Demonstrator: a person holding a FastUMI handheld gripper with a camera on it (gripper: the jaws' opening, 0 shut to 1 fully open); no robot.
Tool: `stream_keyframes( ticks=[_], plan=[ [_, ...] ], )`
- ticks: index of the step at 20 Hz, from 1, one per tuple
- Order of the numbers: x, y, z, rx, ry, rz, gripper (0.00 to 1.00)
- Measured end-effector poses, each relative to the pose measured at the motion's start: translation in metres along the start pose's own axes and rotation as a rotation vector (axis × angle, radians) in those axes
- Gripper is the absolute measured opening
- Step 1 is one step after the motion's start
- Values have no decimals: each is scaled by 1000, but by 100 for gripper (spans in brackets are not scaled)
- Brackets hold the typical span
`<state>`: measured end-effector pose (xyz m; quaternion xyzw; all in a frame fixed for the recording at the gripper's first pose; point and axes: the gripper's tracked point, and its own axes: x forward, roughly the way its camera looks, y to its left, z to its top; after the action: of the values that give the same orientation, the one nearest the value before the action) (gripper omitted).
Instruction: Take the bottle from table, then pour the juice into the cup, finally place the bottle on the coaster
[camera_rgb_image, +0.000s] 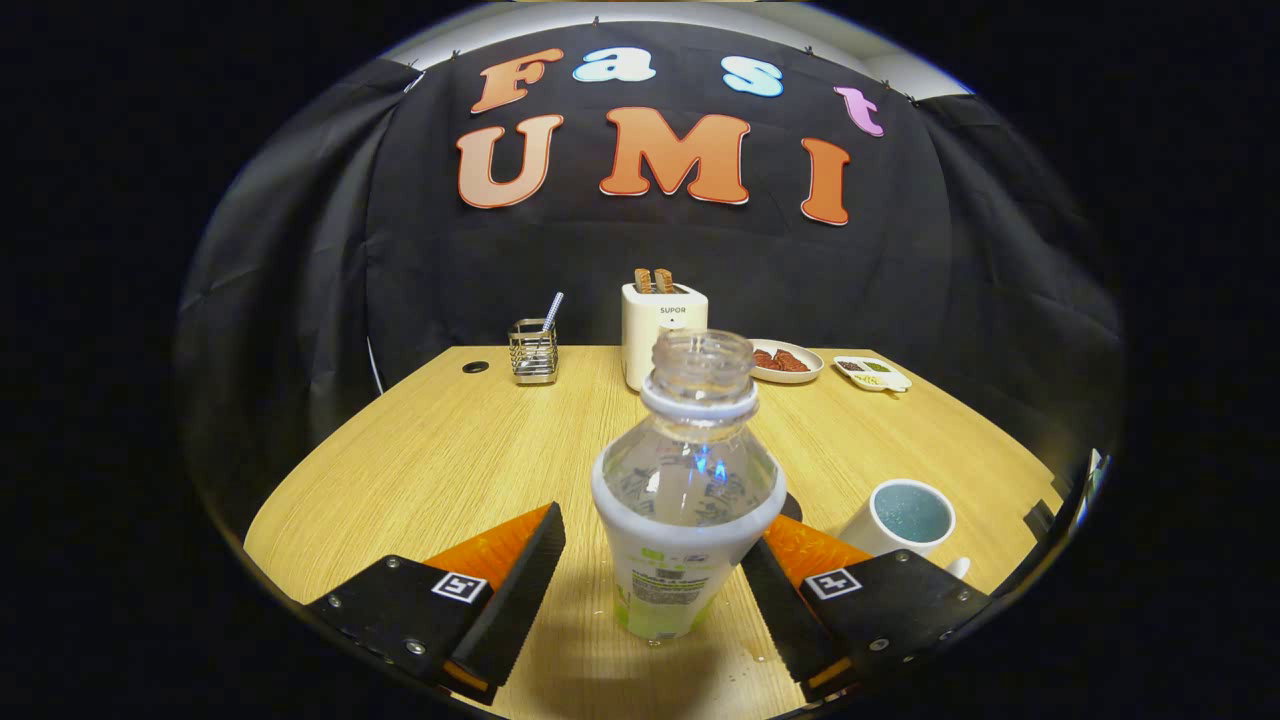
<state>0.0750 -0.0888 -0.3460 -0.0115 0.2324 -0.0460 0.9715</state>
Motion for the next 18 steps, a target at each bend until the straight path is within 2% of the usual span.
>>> stream_keyframes(
  ticks=[5, 7, 8, 10, 14, 18],
  plan=[
    [5, -3, -20, -41, 44, -23, 99],
    [9, -11, -27, -59, 58, -45, 87],
    [10, -12, -20, -29, 34, -50, 66],
    [10, -15, -20, 28, 26, -54, 59],
    [8, -18, -25, 37, 59, -49, 56],
    [1, -7, -18, 197, 64, 23, 57]
  ],
)
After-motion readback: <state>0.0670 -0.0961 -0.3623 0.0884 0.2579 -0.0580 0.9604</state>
